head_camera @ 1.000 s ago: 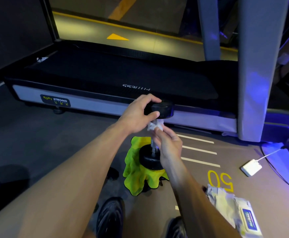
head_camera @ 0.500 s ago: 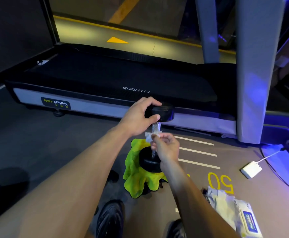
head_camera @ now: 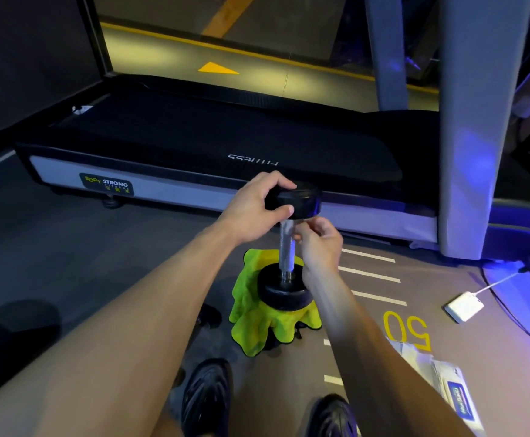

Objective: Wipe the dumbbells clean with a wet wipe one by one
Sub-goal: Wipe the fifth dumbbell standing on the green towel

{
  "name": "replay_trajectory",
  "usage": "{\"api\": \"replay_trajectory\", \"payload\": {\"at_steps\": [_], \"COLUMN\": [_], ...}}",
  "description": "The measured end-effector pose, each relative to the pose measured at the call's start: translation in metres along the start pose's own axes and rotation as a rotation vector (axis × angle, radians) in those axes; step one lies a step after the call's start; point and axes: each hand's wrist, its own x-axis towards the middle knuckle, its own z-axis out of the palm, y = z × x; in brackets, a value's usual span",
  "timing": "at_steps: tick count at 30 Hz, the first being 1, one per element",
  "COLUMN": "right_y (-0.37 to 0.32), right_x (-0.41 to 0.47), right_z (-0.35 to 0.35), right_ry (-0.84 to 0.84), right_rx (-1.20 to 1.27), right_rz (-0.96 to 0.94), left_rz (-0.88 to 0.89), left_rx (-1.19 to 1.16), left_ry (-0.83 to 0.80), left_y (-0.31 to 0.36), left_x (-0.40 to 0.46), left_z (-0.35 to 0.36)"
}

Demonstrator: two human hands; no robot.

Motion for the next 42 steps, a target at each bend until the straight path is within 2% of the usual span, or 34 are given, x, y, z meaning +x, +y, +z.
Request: {"api": "replay_trajectory", "payload": {"at_steps": [6,12,18,23,30,35,42], "right_y": [0.034,0.011,0.043,0.019,0.038,0.031,0.037], "right_x": [-0.023,-0.001,-0.015,-0.008,-0.027,-0.023,-0.025], "right_z": [-0.024,0.007,-0.032,-0.013,-0.033,-0.025,-0.037], "right_ry": [-0.023,-0.034,-0.064,-0.078,-0.162,-0.181,-0.266], "right_rx": [-0.056,-0.119,-0.332,-0.223,-0.796,-0.795,-0.979], "right_rz": [0.142,-0.010,0.163,0.070,-0.038,-0.279,-0.293], "left_rz": [-0.036,-0.051,-0.019,0.001,-0.003,-0.004,0.006], "left_rx": [-0.026,-0.029,-0.019,0.020,0.029,0.044,0.040], "left_ry": [0.031,0.020,0.052,0.053,0.060,0.064,0.014], "left_y": [-0.001,-0.001,-0.003,0.004,0.006,0.007,0.006], "left_x": [-0.003,-0.009,-0.015,-0.014,-0.014,-0.014,-0.015], "left_z": [-0.008,-0.014,-0.021,-0.015,-0.014,-0.013,-0.014]}}
